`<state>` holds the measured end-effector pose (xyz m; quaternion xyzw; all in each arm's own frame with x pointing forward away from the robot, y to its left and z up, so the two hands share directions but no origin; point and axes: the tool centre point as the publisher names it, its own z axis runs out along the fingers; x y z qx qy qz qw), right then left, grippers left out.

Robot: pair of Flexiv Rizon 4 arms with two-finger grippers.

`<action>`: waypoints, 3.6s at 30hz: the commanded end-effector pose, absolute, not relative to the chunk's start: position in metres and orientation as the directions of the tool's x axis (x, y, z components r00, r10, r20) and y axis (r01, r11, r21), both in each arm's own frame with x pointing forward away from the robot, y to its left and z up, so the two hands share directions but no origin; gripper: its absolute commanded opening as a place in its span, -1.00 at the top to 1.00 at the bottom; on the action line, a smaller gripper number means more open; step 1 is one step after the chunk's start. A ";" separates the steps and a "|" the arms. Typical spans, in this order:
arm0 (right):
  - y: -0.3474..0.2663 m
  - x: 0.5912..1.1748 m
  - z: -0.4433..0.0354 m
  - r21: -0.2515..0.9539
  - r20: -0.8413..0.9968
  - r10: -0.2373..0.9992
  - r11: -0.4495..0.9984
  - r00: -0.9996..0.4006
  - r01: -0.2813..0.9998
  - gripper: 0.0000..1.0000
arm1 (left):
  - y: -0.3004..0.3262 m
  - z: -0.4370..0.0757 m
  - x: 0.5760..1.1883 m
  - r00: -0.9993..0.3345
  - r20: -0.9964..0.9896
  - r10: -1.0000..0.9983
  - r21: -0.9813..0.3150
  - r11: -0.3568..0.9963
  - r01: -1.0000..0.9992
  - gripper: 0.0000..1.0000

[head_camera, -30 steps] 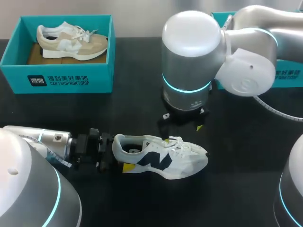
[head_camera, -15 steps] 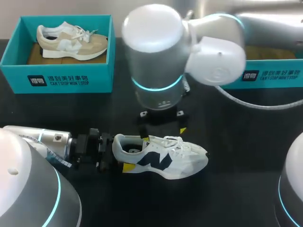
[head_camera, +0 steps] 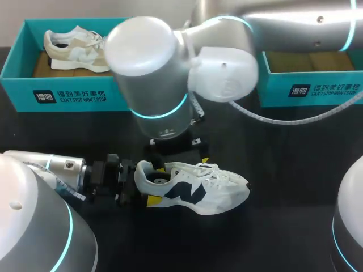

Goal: Take the shoe out of the shoebox, open the shoe tongue, remove and reinsert the insole, then place the shoe into the shoebox

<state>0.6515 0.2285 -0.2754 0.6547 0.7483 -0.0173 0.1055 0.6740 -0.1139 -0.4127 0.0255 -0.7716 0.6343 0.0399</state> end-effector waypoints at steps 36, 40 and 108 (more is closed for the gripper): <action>0.238 0.672 -0.330 0.252 -0.615 0.734 -0.165 0.290 0.953 -1.00 | -0.112 -0.415 0.675 -0.996 0.094 0.010 -0.977 0.194 -0.090 1.00; 0.233 0.679 -0.333 0.255 -0.614 0.731 -0.174 0.299 0.951 -1.00 | -0.112 -0.415 0.675 -0.996 0.094 0.010 -0.977 0.194 -0.090 1.00; 0.172 0.645 -0.307 0.145 -0.450 0.822 -0.318 0.349 0.937 -1.00 | -0.112 -0.415 0.675 -0.996 0.094 0.010 -0.977 0.194 -0.090 1.00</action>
